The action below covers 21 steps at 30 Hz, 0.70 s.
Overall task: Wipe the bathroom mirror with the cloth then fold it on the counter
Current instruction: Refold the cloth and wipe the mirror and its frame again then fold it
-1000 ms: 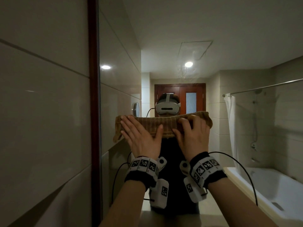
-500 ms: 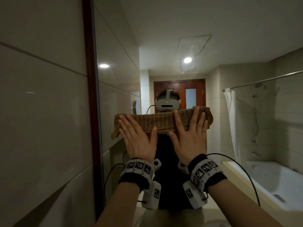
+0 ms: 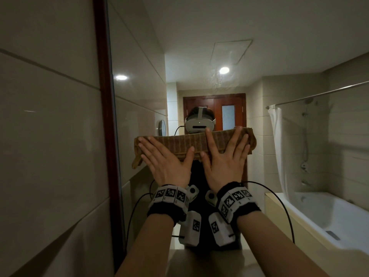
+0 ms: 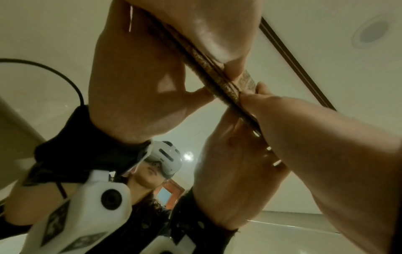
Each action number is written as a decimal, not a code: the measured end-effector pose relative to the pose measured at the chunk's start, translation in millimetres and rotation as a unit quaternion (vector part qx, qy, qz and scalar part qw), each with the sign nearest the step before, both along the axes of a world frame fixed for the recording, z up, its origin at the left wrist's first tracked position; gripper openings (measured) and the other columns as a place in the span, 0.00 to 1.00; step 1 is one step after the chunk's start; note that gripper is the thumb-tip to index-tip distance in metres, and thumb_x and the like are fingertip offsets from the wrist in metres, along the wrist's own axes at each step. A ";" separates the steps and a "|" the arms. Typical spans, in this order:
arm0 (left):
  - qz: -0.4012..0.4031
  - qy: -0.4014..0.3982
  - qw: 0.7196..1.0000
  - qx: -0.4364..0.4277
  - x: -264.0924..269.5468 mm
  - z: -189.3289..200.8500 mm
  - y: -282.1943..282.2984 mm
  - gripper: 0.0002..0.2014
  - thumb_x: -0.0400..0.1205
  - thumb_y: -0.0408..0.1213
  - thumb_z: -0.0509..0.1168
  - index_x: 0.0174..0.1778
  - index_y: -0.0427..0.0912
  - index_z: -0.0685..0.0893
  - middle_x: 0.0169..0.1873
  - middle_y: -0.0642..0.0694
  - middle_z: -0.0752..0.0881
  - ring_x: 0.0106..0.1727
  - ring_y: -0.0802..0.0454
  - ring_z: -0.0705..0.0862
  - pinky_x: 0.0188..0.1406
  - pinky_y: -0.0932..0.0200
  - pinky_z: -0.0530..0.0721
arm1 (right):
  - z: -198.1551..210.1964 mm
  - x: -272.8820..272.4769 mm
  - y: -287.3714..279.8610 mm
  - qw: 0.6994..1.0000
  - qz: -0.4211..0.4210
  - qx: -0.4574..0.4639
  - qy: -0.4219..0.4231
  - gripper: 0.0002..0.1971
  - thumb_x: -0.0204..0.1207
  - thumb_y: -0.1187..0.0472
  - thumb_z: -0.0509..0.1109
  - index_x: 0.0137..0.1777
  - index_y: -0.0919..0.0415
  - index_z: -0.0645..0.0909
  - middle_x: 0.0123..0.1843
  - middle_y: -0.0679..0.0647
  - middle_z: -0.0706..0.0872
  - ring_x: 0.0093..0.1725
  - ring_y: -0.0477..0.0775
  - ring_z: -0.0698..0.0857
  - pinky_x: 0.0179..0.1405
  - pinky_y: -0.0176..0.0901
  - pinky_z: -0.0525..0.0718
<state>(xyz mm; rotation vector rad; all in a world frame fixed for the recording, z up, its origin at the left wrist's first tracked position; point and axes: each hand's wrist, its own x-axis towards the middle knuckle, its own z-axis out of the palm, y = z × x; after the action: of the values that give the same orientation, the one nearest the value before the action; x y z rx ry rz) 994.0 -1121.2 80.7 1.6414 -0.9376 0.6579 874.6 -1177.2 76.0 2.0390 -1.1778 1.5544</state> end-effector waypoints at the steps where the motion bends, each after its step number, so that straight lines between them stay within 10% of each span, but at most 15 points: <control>1: 0.001 -0.003 1.000 0.005 0.6 0.7 0.4 0.59 0.74 0.74 0.52 0.81 0.31 0.31 0.81 0.32 0.31 0.83 0.39 0.30 0.82 0.41 0.35 | -0.6 -0.3 -0.8 1.000 -0.002 -0.002 0.000 0.31 0.81 0.35 0.45 0.82 0.32 0.41 0.83 0.68 0.30 0.82 0.74 0.34 0.80 0.72 0.43; 12: 0.003 -0.011 1.000 0.020 37.4 76.0 15.4 0.60 0.73 0.76 0.52 0.81 0.33 0.29 0.81 0.35 0.28 0.82 0.42 0.28 0.81 0.44 0.31 | 70.1 21.0 -3.6 0.997 -0.005 -0.066 0.036 0.30 0.82 0.36 0.46 0.82 0.32 0.41 0.83 0.72 0.35 0.81 0.77 0.37 0.80 0.71 0.40; 21: 0.010 0.016 0.999 -0.026 39.4 32.0 10.8 0.60 0.73 0.76 0.52 0.82 0.33 0.31 0.82 0.35 0.31 0.83 0.43 0.31 0.82 0.43 0.35 | 21.4 27.0 4.8 0.998 0.010 -0.045 0.035 0.32 0.82 0.36 0.45 0.84 0.38 0.41 0.83 0.70 0.33 0.81 0.75 0.34 0.80 0.70 0.39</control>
<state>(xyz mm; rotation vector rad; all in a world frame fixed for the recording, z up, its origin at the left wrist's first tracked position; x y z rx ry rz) 1033.4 -1110.4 112.7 1.6121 -0.8760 0.6630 901.7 -1172.4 97.4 2.0352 -1.0465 1.5026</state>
